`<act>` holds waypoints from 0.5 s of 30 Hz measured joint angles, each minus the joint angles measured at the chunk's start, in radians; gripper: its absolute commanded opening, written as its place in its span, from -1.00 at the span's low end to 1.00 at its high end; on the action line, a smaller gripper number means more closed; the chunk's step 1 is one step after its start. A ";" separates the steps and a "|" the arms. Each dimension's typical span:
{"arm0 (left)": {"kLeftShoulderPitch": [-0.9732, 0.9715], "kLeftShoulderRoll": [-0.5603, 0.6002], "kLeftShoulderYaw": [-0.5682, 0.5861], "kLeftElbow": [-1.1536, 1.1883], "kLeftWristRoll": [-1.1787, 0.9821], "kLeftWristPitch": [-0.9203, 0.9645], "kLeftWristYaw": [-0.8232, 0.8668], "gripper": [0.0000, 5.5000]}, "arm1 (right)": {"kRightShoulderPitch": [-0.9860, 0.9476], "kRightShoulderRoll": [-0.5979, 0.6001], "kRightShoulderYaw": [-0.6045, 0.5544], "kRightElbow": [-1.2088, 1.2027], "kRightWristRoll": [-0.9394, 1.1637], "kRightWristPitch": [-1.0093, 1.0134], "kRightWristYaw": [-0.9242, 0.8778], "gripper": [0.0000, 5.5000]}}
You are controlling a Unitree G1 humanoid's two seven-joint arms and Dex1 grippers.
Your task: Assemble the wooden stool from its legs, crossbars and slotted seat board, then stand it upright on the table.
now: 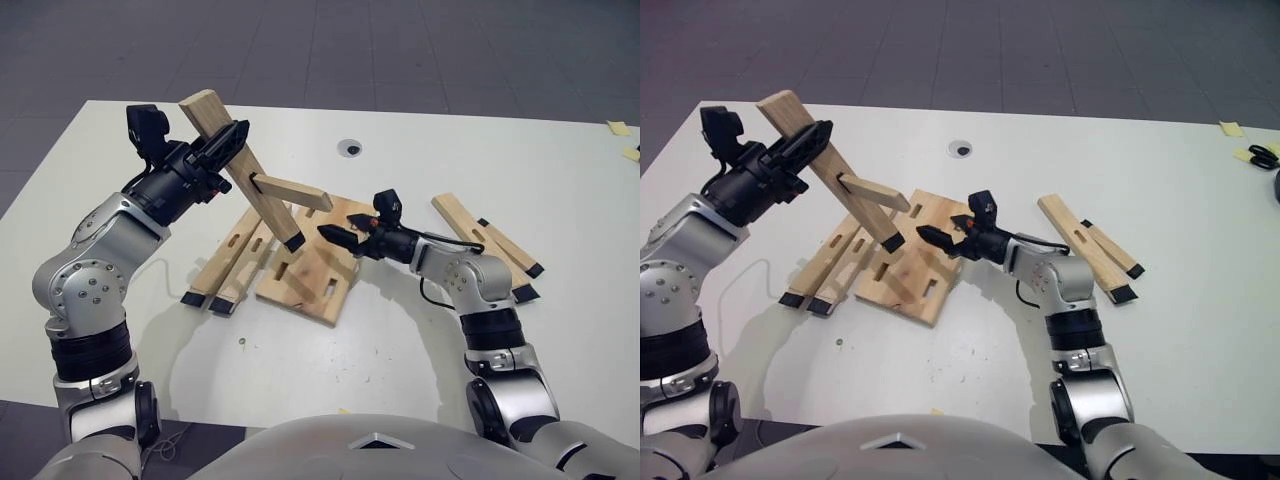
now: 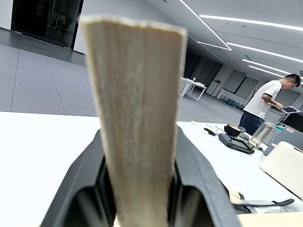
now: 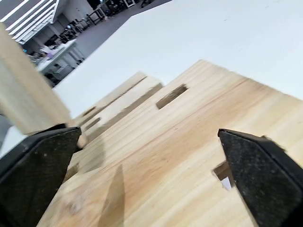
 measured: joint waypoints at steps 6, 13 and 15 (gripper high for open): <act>-0.010 -0.002 -0.002 0.001 0.043 -0.014 -0.003 -0.63 | -0.024 -0.088 -0.021 0.066 -0.179 -0.078 -0.176 0.96; -0.010 -0.024 -0.013 -0.006 0.077 -0.021 -0.001 -0.63 | 0.134 -0.059 -0.061 -0.132 -0.212 -0.077 -0.286 0.96; -0.006 -0.041 -0.035 -0.019 0.092 -0.022 -0.001 -0.63 | 0.240 -0.010 -0.110 -0.256 -0.140 -0.089 -0.274 0.96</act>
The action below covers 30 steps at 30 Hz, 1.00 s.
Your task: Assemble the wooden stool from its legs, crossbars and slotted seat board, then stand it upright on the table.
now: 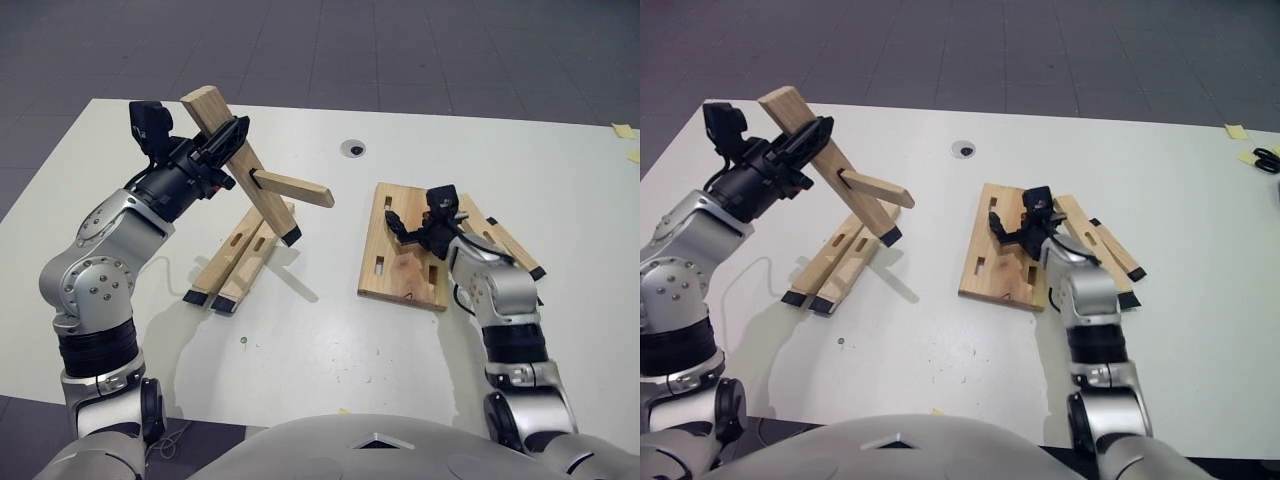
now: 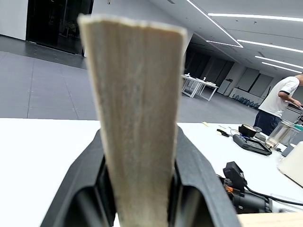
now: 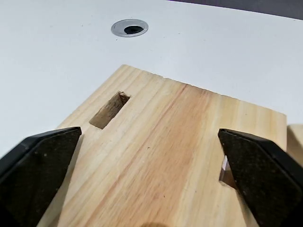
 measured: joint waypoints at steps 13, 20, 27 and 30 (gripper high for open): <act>0.039 -0.038 0.019 -0.077 -0.026 0.004 0.019 -0.63 | 0.439 -0.214 -0.260 -0.106 -0.026 -0.352 0.259 0.96; 0.038 -0.038 0.039 -0.088 -0.058 0.007 0.035 -0.63 | 0.592 -0.286 -0.134 -0.157 -0.075 -0.481 0.440 0.96; 0.018 -0.040 0.011 -0.062 -0.057 0.007 0.032 -0.63 | 0.494 -0.268 0.100 -0.193 -0.187 -0.521 0.462 0.96; 0.007 -0.040 0.001 -0.051 -0.051 0.006 0.029 -0.63 | 0.415 -0.225 0.160 -0.156 -0.223 -0.528 0.436 0.96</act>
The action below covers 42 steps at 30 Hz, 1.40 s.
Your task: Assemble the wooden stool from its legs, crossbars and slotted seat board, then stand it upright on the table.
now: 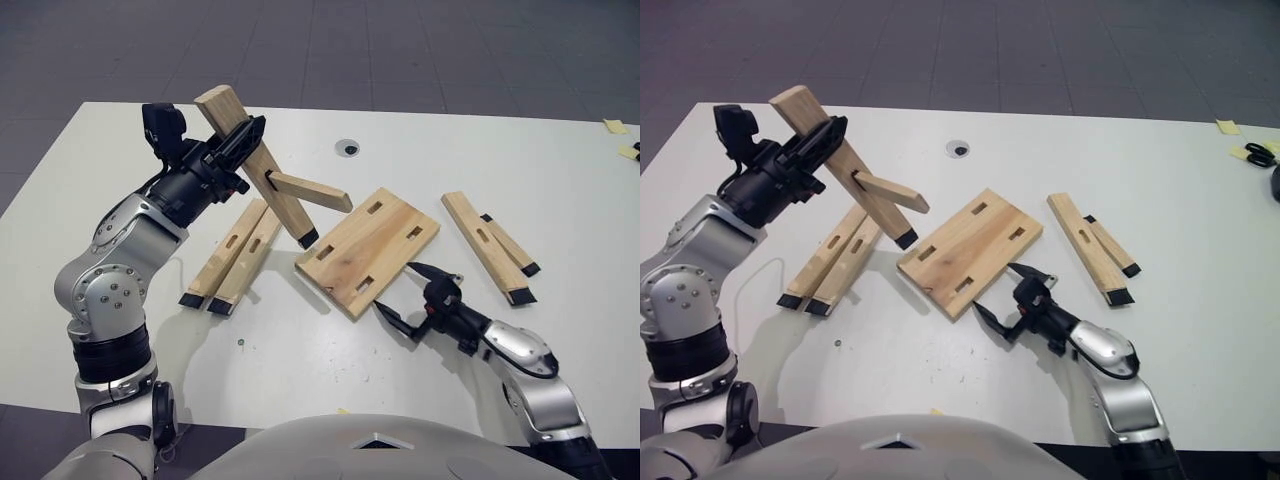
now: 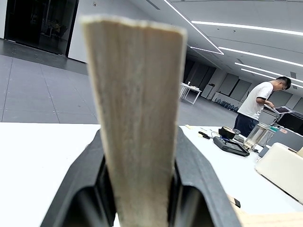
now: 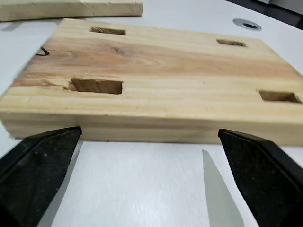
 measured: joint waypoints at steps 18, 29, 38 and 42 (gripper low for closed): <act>-0.058 -0.078 -0.052 0.241 0.148 -0.151 -0.132 -0.63 | -0.053 0.026 -0.012 0.084 0.008 -0.037 -0.029 0.96; -0.046 -0.053 -0.067 0.250 0.210 -0.153 -0.202 -0.63 | -0.055 0.027 -0.032 0.088 0.009 -0.035 -0.047 0.96; -0.061 -0.115 -0.108 0.297 0.274 -0.237 -0.236 -0.63 | -0.066 0.030 -0.031 0.086 0.019 -0.014 -0.051 0.96; -0.067 -0.085 -0.128 0.308 0.293 -0.256 -0.302 -0.63 | -0.067 0.032 -0.031 0.085 0.020 -0.008 -0.056 0.96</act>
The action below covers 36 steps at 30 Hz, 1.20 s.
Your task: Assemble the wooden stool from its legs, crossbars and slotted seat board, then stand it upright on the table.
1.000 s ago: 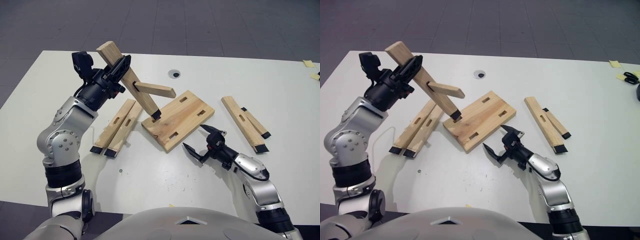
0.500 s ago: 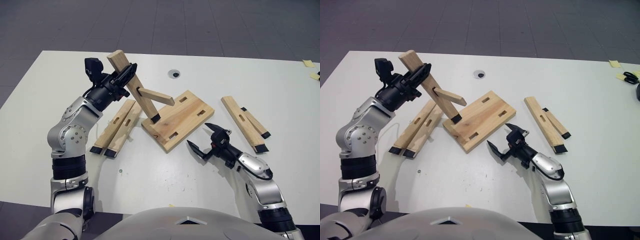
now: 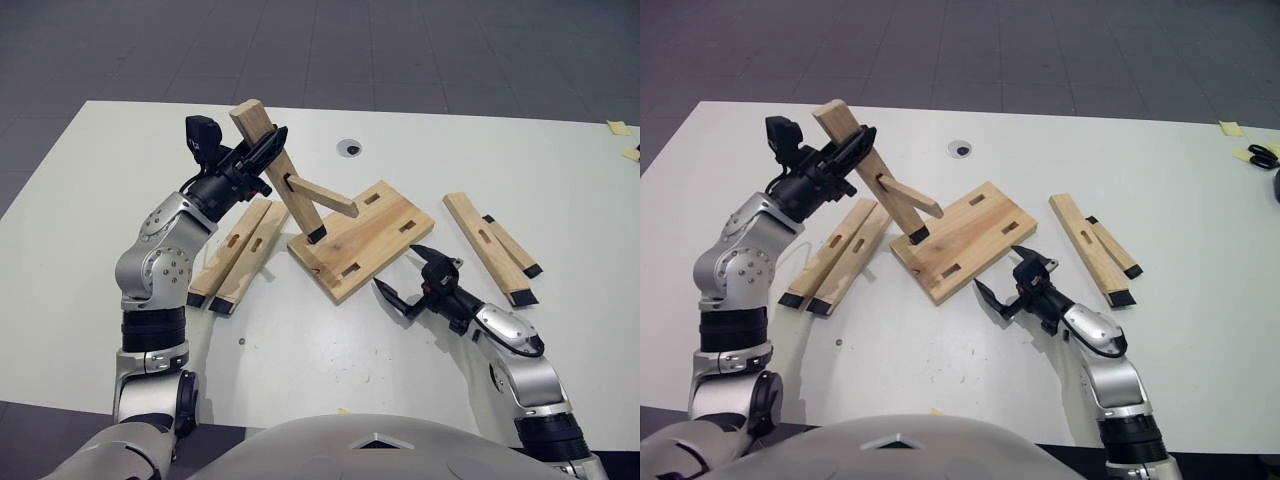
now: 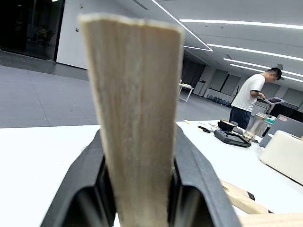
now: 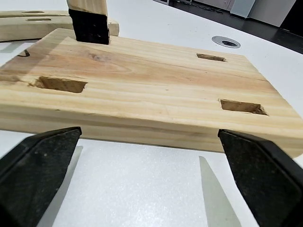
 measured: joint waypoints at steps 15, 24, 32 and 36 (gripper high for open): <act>0.006 0.036 0.027 -0.001 -0.042 0.050 -0.005 -0.63 | -0.022 0.000 0.008 0.023 -0.008 -0.024 -0.002 0.96; 0.000 0.038 0.025 0.003 -0.038 0.047 -0.001 -0.63 | -0.020 0.003 0.011 0.038 -0.013 -0.047 -0.002 0.96; -0.031 0.025 -0.001 0.026 0.001 0.023 -0.023 -0.63 | -0.019 0.005 0.023 0.038 -0.013 -0.048 -0.002 0.96; -0.043 0.042 -0.013 0.041 0.013 0.014 -0.055 -0.63 | -0.019 0.005 0.026 0.038 -0.013 -0.048 -0.002 0.96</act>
